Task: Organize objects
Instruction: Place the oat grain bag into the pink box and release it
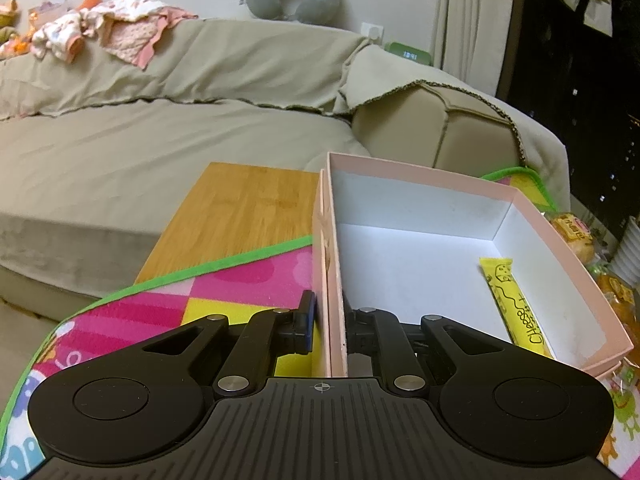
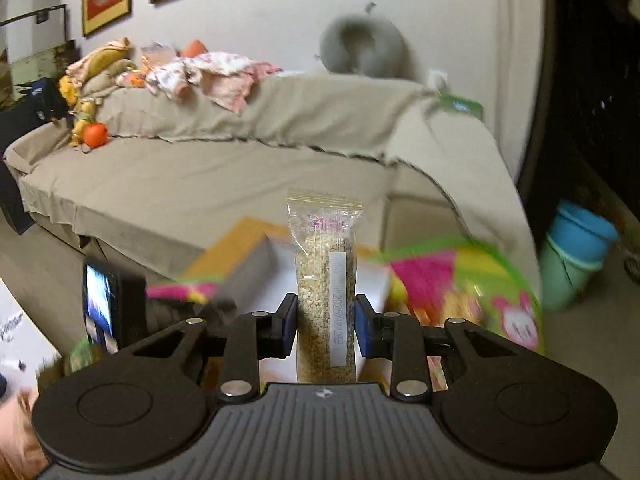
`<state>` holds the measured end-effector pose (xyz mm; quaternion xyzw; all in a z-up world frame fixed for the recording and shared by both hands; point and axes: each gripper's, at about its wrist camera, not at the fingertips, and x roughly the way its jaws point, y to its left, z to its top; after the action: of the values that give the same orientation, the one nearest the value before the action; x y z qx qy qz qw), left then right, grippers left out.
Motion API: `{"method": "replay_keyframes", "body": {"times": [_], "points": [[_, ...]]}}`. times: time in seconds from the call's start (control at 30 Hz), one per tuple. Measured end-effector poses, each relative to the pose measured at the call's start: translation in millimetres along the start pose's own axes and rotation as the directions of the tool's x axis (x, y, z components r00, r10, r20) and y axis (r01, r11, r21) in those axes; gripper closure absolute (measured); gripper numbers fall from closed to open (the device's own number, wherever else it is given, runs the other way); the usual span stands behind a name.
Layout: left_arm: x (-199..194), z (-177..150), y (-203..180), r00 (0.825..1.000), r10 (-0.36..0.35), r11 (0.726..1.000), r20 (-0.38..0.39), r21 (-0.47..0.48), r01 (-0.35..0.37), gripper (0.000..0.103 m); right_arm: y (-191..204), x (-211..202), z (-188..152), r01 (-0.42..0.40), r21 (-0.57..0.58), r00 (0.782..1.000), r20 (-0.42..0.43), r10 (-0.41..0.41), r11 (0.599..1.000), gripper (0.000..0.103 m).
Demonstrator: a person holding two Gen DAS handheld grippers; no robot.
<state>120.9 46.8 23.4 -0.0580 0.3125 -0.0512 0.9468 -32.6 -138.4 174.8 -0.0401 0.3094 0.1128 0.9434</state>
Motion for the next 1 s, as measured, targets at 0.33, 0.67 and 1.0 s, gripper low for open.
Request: {"method": "replay_keyframes", "body": {"times": [0.33,0.67,1.0], "points": [[-4,1,-1,1.0,-0.006,1.0,0.021,0.027,0.006,0.091,28,120,40,-0.088,0.113,0.983,-0.153,0.104,0.99,0.074],[-2,0,0,1.0,-0.006,0.999,0.025,0.041,0.005,0.091,24,169,28,-0.107,0.22,0.973,-0.176,0.147,0.97,0.073],[-4,-2,-4,1.0,-0.003,0.999,0.027,0.047,0.002,0.091,-33,95,-15,0.053,0.137,0.992,-0.121,-0.036,0.989,0.059]]}}
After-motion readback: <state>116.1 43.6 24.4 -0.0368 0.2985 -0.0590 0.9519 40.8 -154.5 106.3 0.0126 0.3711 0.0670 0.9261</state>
